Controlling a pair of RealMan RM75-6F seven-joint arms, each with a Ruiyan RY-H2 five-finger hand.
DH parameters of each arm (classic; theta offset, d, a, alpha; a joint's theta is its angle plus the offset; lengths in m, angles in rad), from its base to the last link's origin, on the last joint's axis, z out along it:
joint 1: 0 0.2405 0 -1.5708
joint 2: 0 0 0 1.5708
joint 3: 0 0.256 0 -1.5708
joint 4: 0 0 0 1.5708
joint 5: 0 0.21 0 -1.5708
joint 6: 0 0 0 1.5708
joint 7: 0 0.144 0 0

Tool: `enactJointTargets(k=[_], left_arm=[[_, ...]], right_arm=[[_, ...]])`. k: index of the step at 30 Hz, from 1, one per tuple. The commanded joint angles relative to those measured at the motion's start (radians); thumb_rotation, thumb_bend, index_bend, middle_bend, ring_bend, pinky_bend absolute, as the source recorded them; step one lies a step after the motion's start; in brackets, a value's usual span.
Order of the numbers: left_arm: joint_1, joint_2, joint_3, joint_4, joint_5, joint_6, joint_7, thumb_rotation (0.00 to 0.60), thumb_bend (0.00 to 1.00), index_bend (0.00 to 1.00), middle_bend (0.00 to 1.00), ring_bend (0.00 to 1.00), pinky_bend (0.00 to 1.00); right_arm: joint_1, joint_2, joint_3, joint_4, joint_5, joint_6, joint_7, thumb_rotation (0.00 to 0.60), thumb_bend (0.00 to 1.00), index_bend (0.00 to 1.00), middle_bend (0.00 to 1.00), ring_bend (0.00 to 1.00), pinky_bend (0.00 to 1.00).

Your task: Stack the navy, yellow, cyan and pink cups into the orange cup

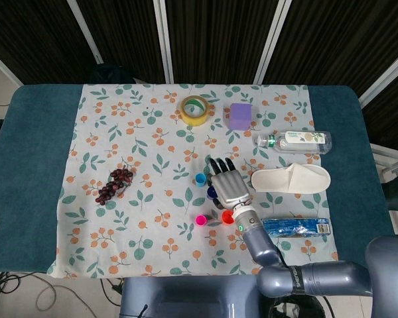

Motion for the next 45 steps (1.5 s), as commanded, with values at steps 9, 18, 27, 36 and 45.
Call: enactJointTargets(k=[9, 18, 27, 36, 45], left_arm=[[0.001, -0.002, 0.000, -0.003, 0.004, 0.006, 0.006, 0.600, 0.77, 0.15, 0.01, 0.00, 0.00], [0.001, -0.001, -0.002, 0.000, 0.001, 0.006, 0.002, 0.600, 0.77, 0.15, 0.01, 0.00, 0.00], [-0.001, -0.001, -0.002, 0.001, 0.001, 0.002, 0.004, 0.600, 0.77, 0.15, 0.01, 0.00, 0.00], [-0.001, -0.004, 0.001, 0.002, 0.003, 0.002, 0.010, 0.600, 0.77, 0.15, 0.01, 0.00, 0.00], [-0.001, -0.004, 0.000, 0.003, 0.002, 0.004, 0.012, 0.600, 0.77, 0.15, 0.01, 0.00, 0.00]], right_arm=[[-0.091, 0.158, -0.114, -0.267, -0.157, 0.073, 0.001, 0.600, 0.40, 0.50, 0.00, 0.00, 0.04], [-0.112, 0.127, -0.148, -0.254, -0.210, 0.096, 0.000, 0.600, 0.40, 0.50, 0.00, 0.00, 0.04], [-0.132, 0.112, -0.163, -0.222, -0.219, 0.096, 0.015, 0.600, 0.40, 0.50, 0.00, 0.00, 0.04], [-0.148, 0.113, -0.167, -0.195, -0.222, 0.077, 0.037, 0.600, 0.40, 0.50, 0.00, 0.00, 0.04], [-0.157, 0.111, -0.173, -0.172, -0.224, 0.057, 0.049, 0.600, 0.40, 0.50, 0.00, 0.00, 0.04]])
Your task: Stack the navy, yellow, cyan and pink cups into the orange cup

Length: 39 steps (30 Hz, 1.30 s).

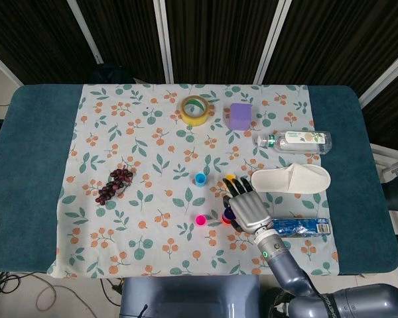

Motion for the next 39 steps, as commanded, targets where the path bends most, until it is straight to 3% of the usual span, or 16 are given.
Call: enactJointTargets(k=[1, 11, 13, 16, 20, 25, 33, 39], left_arm=[[-0.001, -0.001, 0.001, 0.000, 0.001, -0.001, 0.002, 0.600, 0.77, 0.15, 0.01, 0.00, 0.00], [0.000, 0.001, -0.001, 0.000, -0.002, -0.001, -0.001, 0.600, 0.77, 0.15, 0.01, 0.00, 0.00], [0.000, 0.001, 0.000, 0.001, -0.001, -0.002, 0.000, 0.600, 0.77, 0.15, 0.01, 0.00, 0.00], [0.000, 0.000, -0.001, 0.000, -0.002, -0.001, 0.000, 0.600, 0.77, 0.15, 0.01, 0.00, 0.00], [0.000, 0.000, -0.001, 0.000, 0.000, 0.002, 0.001, 0.600, 0.77, 0.15, 0.01, 0.00, 0.00], [0.001, -0.001, -0.002, 0.001, 0.000, 0.004, -0.002, 0.600, 0.77, 0.15, 0.01, 0.00, 0.00], [0.001, 0.000, -0.004, 0.002, -0.003, 0.004, -0.006, 0.600, 0.77, 0.15, 0.01, 0.00, 0.00], [0.002, 0.000, -0.006, 0.003, -0.006, 0.004, -0.009, 0.600, 0.77, 0.15, 0.01, 0.00, 0.00]], right_arm=[[-0.002, -0.001, -0.001, 0.004, -0.003, -0.002, 0.000, 0.600, 0.40, 0.50, 0.00, 0.00, 0.04], [-0.005, -0.007, -0.006, 0.017, 0.005, -0.017, -0.006, 0.600, 0.40, 0.48, 0.00, 0.00, 0.04], [-0.004, -0.006, -0.008, 0.017, 0.011, -0.019, -0.014, 0.600, 0.40, 0.38, 0.00, 0.00, 0.04], [0.000, -0.001, -0.012, 0.011, 0.029, -0.025, -0.033, 0.600, 0.40, 0.15, 0.00, 0.00, 0.04], [0.007, -0.002, -0.001, 0.009, 0.045, -0.019, -0.046, 0.600, 0.40, 0.02, 0.00, 0.00, 0.04], [0.020, -0.003, 0.047, 0.025, 0.068, -0.010, -0.038, 0.600, 0.40, 0.00, 0.00, 0.00, 0.04], [0.089, -0.004, 0.175, 0.132, 0.207, -0.050, -0.032, 0.600, 0.40, 0.04, 0.00, 0.00, 0.04], [0.128, -0.036, 0.201, 0.231, 0.287, -0.095, -0.032, 0.600, 0.40, 0.12, 0.00, 0.00, 0.04]])
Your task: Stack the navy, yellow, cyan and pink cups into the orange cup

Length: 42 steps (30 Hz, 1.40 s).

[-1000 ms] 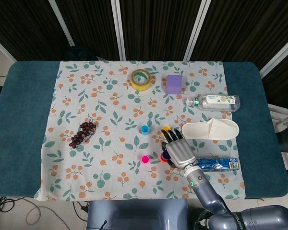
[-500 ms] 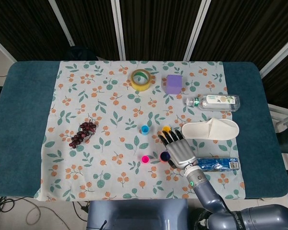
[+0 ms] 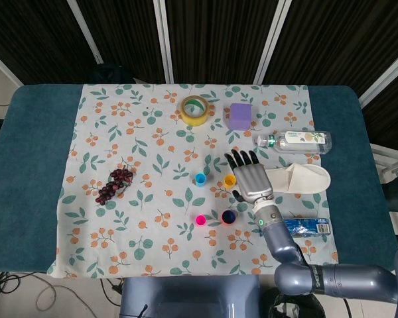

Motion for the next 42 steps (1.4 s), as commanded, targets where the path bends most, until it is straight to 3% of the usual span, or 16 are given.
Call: enactJointTargets(k=[1, 14, 24, 42], left_arm=[[0.000, 0.000, 0.000, 0.001, -0.001, -0.001, -0.001, 0.600, 0.77, 0.15, 0.01, 0.00, 0.00], [-0.001, 0.000, -0.001, 0.001, -0.003, -0.002, 0.001, 0.600, 0.77, 0.15, 0.01, 0.00, 0.00], [-0.001, 0.001, -0.004, 0.002, -0.009, -0.004, -0.003, 0.600, 0.77, 0.15, 0.01, 0.00, 0.00], [0.000, 0.002, -0.005, -0.001, -0.013, -0.005, -0.004, 0.600, 0.77, 0.15, 0.01, 0.00, 0.00]], right_arm=[[0.026, -0.024, 0.011, 0.052, 0.043, -0.030, -0.001, 0.600, 0.40, 0.13, 0.00, 0.00, 0.04], [0.040, -0.094, -0.038, 0.158, 0.080, -0.073, 0.004, 0.600, 0.40, 0.26, 0.00, 0.00, 0.04], [0.044, -0.165, -0.024, 0.254, 0.056, -0.053, 0.036, 0.600, 0.40, 0.30, 0.00, 0.00, 0.04], [0.060, -0.204, -0.008, 0.308, 0.084, -0.073, 0.022, 0.600, 0.40, 0.38, 0.00, 0.00, 0.04]])
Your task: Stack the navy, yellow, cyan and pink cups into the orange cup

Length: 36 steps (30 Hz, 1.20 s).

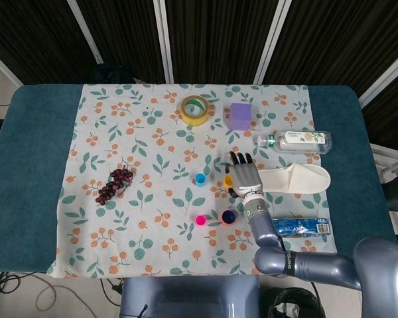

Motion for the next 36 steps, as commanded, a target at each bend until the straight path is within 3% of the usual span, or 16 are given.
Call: enactJointTargets(k=[1, 28, 36], left_arm=[[0.000, 0.000, 0.000, 0.000, 0.000, 0.000, 0.000, 0.600, 0.77, 0.15, 0.01, 0.00, 0.00], [0.000, 0.001, -0.002, -0.004, -0.005, -0.001, 0.005, 0.600, 0.77, 0.15, 0.01, 0.00, 0.00], [0.000, 0.001, -0.003, -0.004, -0.007, -0.002, 0.003, 0.600, 0.77, 0.15, 0.01, 0.00, 0.00]], right_arm=[[0.003, -0.005, 0.006, 0.004, 0.005, -0.001, -0.001, 0.600, 0.40, 0.39, 0.00, 0.00, 0.04], [0.013, -0.031, 0.023, 0.059, 0.037, -0.029, -0.009, 0.600, 0.40, 0.49, 0.00, 0.00, 0.04], [0.005, -0.005, 0.029, 0.009, 0.004, -0.012, 0.005, 0.600, 0.40, 0.49, 0.00, 0.00, 0.04]])
